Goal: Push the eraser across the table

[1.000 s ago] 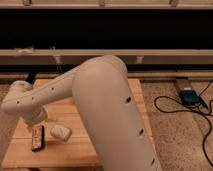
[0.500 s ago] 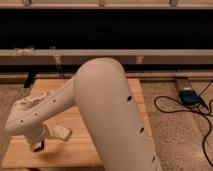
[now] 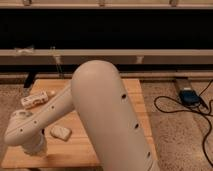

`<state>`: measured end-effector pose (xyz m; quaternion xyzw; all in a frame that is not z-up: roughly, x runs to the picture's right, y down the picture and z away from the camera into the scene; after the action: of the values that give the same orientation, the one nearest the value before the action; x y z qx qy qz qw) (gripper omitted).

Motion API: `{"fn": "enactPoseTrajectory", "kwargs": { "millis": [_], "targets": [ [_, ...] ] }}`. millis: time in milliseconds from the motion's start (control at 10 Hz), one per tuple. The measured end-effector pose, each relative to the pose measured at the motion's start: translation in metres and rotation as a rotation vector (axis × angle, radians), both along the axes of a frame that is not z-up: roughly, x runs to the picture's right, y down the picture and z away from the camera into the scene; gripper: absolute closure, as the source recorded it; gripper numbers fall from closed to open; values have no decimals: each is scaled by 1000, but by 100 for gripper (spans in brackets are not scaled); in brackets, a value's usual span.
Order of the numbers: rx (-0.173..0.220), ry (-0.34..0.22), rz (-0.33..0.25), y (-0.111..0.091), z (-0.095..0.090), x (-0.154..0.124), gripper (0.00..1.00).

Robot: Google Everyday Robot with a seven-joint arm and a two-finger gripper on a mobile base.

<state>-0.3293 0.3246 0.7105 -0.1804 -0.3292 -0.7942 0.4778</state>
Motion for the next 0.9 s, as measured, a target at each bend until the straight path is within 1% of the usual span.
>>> {"fn": "enactPoseTrajectory", "kwargs": {
  "millis": [100,200,500,700,900],
  "targets": [
    [-7,-12,-19,6,-2,-8,94],
    [-16,-23,-44,10,0,-16,100],
    [-30,-38,-79,12,8,-29,100],
    [-30,-38,-80,9,15,-30,100],
    [-24,-40,-77,5,19,-31,100]
  ]
}}
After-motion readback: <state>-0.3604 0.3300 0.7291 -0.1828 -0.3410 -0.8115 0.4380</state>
